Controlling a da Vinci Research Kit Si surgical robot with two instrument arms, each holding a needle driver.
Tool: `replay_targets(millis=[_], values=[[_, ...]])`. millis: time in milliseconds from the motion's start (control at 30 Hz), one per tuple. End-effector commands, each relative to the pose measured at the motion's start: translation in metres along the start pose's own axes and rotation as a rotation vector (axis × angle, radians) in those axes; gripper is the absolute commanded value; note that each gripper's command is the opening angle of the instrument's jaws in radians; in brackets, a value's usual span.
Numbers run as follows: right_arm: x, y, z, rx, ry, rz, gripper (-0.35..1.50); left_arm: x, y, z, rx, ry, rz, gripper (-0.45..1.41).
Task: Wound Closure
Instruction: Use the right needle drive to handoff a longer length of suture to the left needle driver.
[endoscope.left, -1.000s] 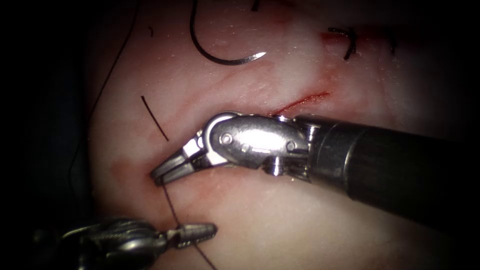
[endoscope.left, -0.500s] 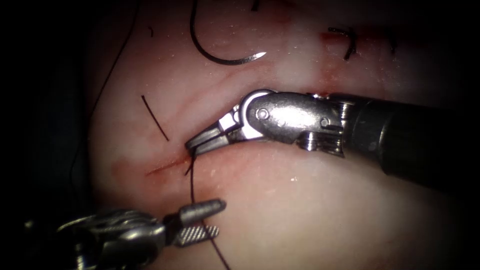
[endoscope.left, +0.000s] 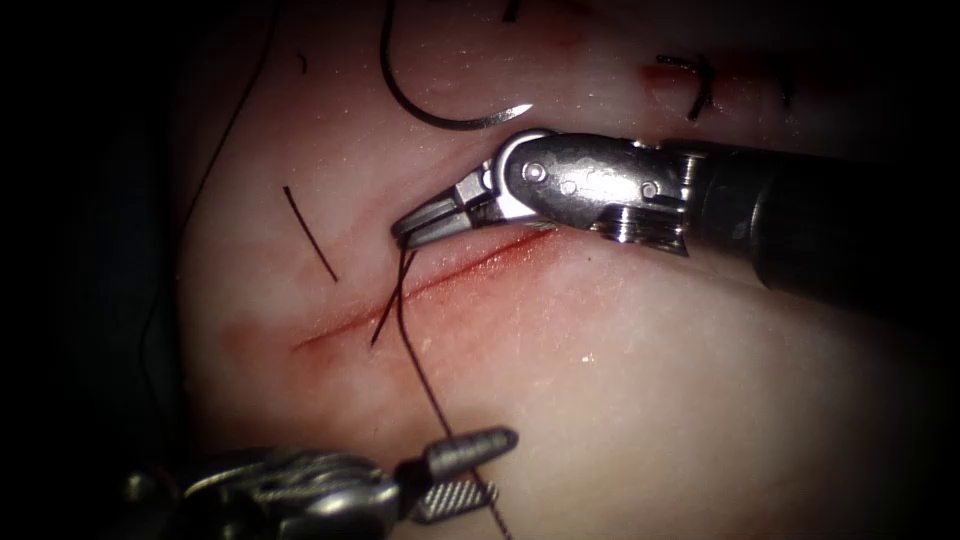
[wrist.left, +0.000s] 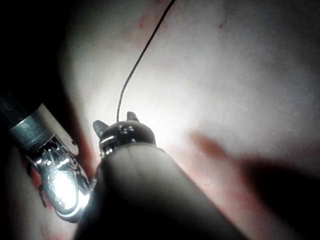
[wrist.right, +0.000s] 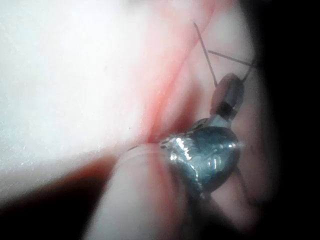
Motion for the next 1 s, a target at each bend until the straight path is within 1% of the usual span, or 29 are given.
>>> replay_targets(millis=[33,133,367,467,767,833,867,933,1000], values=[[-0.0003,0.0009,0.0004,-0.002,0.0,-0.004,-0.35,0.0,-0.0001,0.0009,0.0,0.007,0.003,0.66],[-0.0005,0.0011,0.0003,-0.004,-0.001,0.002,-0.35,0.0002,0.0002,0.0011,-0.005,0.02,0.006,0.64],[-0.0012,0.0011,0.0003,-0.005,-0.005,0.008,-0.35,0.0014,0.0002,0.0,-0.006,0.024,0.038,0.62],[-0.0012,0.0011,0.0003,-0.005,-0.005,0.015,-0.35,0.0017,0.0003,0.0001,-0.014,0.048,0.057,0.57],[-0.0012,0.0011,0.0004,-0.006,-0.005,0.015,-0.35,0.0023,0.0004,0.0004,-0.02,0.066,0.063,0.56],[-0.0012,0.0011,0.0004,-0.006,-0.005,0.015,-0.35,0.0023,0.0004,0.0004,-0.021,0.067,0.064,0.44],[-0.0012,0.0011,0.0004,-0.006,-0.005,0.015,-0.35,0.0023,0.0004,0.0004,-0.021,0.068,0.064,0.36],[-0.0012,0.0011,0.0004,-0.005,-0.005,0.021,-0.35,0.0023,0.0005,0.0005,-0.021,0.07,0.066,-0.35],[-0.0011,0.001,0.0004,-0.005,-0.005,0.021,-0.35,0.0021,0.0009,0.0004,-0.028,0.097,0.103,-0.35]])
